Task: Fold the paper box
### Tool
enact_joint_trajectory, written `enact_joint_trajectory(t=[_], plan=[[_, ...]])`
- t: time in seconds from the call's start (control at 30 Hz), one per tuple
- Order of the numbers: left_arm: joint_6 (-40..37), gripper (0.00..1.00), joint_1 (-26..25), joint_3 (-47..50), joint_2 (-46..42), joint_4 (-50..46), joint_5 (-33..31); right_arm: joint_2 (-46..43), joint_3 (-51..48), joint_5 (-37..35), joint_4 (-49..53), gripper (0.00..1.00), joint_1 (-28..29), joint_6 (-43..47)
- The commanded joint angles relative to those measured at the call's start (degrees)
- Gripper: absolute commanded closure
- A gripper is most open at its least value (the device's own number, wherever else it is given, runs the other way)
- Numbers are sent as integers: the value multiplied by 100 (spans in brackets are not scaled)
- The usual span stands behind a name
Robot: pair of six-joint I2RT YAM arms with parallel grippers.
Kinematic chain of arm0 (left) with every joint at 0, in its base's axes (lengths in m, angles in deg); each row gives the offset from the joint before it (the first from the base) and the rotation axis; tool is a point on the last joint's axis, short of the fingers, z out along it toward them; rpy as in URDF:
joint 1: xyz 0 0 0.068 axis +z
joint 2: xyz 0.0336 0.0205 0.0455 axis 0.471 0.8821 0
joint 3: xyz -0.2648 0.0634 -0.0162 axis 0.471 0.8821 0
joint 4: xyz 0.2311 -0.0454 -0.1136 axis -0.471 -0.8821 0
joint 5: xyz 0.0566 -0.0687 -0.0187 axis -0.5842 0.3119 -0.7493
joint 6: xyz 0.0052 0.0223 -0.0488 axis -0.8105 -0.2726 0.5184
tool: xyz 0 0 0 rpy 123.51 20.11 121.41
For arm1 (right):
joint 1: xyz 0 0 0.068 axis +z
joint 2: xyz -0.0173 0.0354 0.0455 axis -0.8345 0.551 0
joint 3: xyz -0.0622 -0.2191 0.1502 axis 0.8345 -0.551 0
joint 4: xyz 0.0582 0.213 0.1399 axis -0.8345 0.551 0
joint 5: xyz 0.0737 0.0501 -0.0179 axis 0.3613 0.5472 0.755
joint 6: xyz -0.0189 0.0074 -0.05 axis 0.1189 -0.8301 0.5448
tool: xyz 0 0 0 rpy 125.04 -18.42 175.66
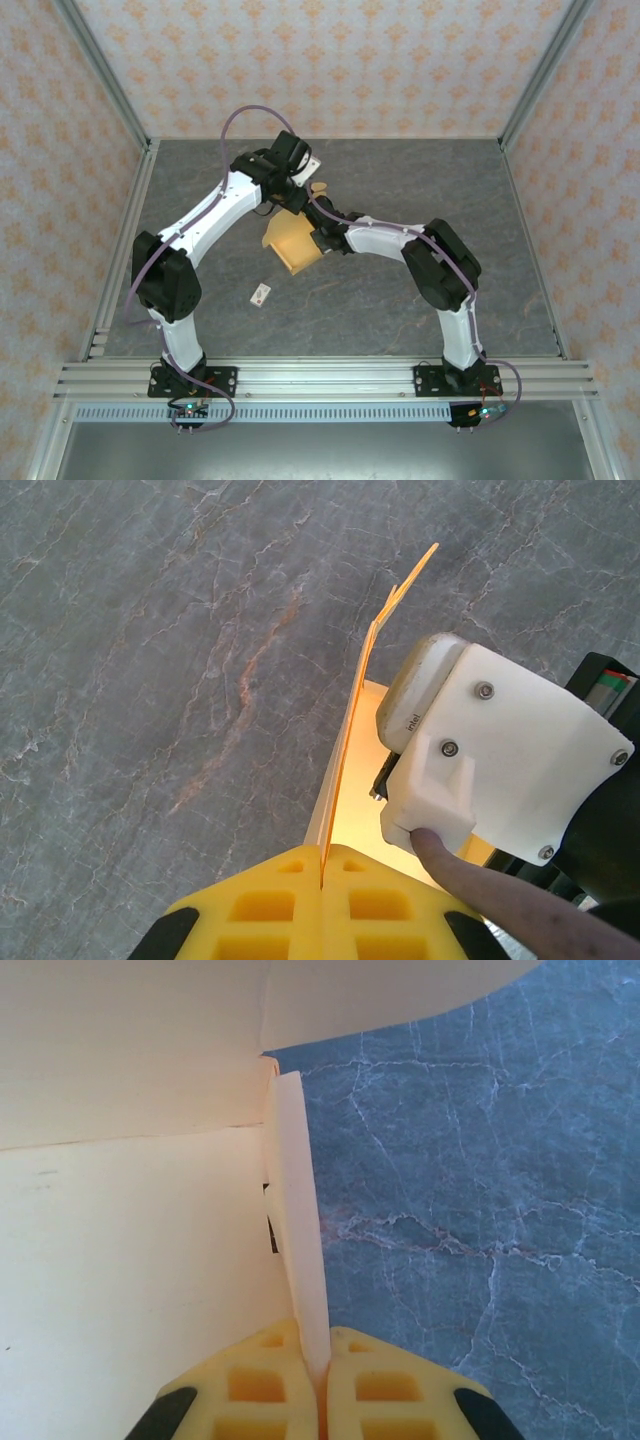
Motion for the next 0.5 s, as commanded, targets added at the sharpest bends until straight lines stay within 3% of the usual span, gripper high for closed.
enact_joint_trajectory(t=[0.0, 0.27, 0.47], plan=[[163, 100, -44, 28, -244, 46, 23, 502, -240, -691, 713, 99, -52, -109], [135, 100, -7, -44, -225, 23, 32, 454, -224, -746, 690, 99, -47, 63], [116, 100, -3, 57, -247, 85, 34, 238, -177, -772, 847, 92, -46, 57]])
